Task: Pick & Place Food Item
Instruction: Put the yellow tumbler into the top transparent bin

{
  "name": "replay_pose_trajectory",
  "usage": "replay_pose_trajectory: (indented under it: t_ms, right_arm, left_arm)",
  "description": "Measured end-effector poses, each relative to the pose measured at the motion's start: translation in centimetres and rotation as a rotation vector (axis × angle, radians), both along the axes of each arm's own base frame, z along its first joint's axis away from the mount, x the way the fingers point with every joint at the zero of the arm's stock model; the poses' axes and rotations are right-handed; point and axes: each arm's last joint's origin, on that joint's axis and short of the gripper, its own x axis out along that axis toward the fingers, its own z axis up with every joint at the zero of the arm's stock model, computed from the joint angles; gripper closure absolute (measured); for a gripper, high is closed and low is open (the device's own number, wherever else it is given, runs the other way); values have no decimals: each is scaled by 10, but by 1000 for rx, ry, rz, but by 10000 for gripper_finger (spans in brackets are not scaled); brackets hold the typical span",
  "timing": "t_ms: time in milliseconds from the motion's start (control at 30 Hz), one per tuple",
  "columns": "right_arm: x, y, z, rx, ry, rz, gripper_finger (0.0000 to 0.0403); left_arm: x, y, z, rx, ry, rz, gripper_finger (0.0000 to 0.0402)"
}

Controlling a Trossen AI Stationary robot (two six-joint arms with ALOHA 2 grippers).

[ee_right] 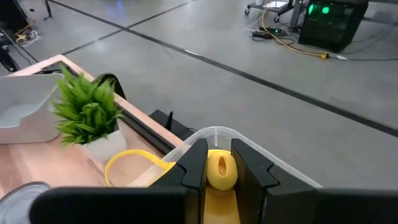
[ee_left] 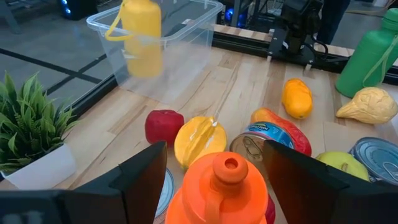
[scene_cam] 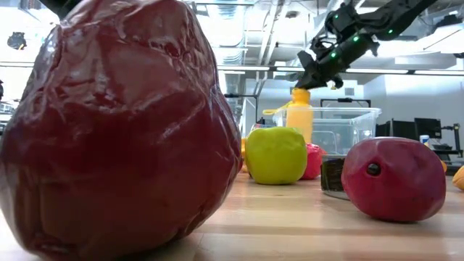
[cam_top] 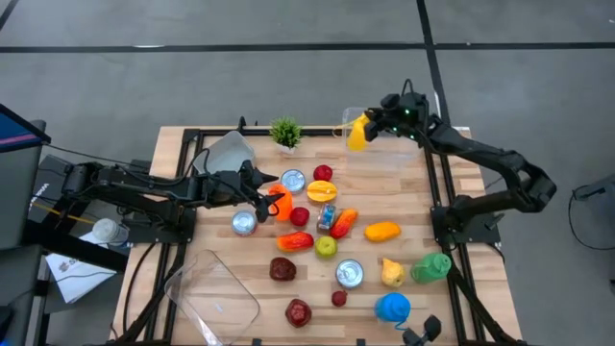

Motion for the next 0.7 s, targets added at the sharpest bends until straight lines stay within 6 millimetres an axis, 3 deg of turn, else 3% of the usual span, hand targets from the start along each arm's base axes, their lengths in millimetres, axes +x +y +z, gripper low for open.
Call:
replay_pose_trajectory:
  t_ms: [367,700]
  right_arm:
    - [12,-10,-20,15,53,-49,358]
    - [17,-11,-23,-9,61,-70,356]
  left_arm:
    - [0,0,0,0,-1,0,142]
    - [0,0,0,0,-2,0,142]
